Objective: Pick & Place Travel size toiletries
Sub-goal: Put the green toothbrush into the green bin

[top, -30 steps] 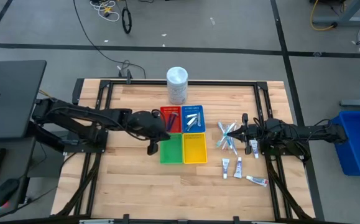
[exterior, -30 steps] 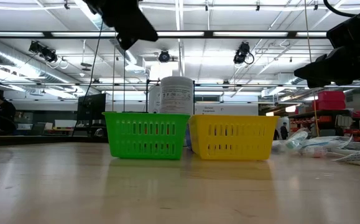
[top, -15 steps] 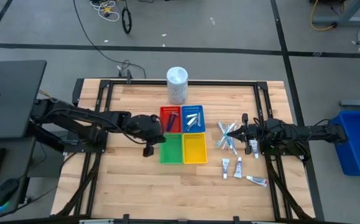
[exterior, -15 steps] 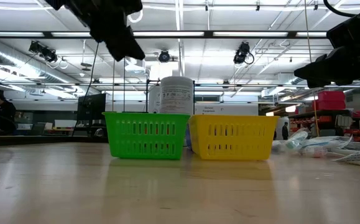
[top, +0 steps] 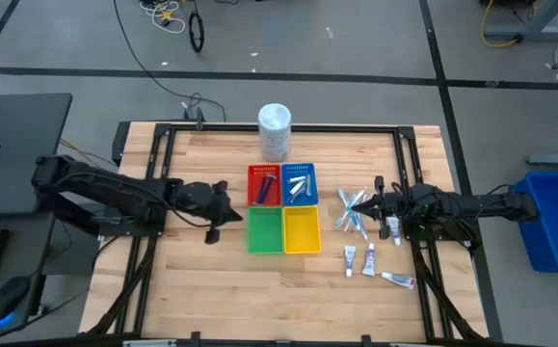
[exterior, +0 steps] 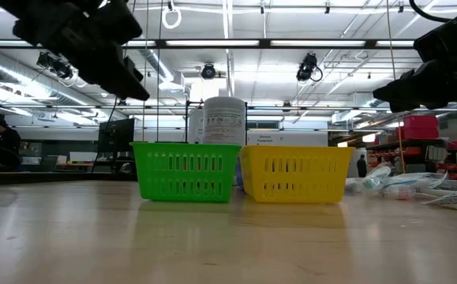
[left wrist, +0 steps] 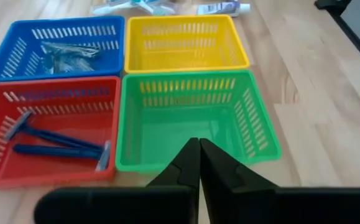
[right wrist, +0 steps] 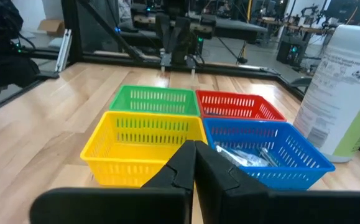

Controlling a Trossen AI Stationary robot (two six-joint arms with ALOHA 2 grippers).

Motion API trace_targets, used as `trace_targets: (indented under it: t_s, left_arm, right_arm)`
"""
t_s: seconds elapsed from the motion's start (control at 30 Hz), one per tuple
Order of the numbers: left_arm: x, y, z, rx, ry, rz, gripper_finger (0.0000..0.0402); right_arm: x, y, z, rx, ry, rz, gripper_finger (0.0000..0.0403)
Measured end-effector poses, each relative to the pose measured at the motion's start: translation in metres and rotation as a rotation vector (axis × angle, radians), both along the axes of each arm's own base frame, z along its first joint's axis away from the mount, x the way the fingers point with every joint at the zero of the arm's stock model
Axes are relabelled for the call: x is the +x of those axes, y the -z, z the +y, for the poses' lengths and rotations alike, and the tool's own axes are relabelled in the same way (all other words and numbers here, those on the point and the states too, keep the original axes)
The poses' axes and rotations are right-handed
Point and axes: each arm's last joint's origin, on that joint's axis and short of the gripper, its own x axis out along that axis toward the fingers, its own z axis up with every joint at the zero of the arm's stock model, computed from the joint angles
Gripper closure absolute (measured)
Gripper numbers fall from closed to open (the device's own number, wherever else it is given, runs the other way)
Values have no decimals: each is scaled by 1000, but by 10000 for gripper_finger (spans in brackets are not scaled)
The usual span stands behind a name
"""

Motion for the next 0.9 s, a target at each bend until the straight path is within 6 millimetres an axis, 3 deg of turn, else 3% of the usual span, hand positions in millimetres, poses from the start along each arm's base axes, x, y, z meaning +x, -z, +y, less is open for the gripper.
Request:
trace_targets:
  t_s: [0.2, 0.63, 0.9]
  left_arm:
    - [-20, 6, 2, -3, -2, -29, 392]
    - [-36, 13, 3, -27, -7, -56, 393]
    - [-54, 31, 5, -21, -6, -132, 394]
  right_arm:
    - [0, 1, 0, 0, 0, 11, 389]
    - [0, 1, 0, -1, 0, 13, 390]
    - [0, 1, 0, 0, 0, 13, 389]
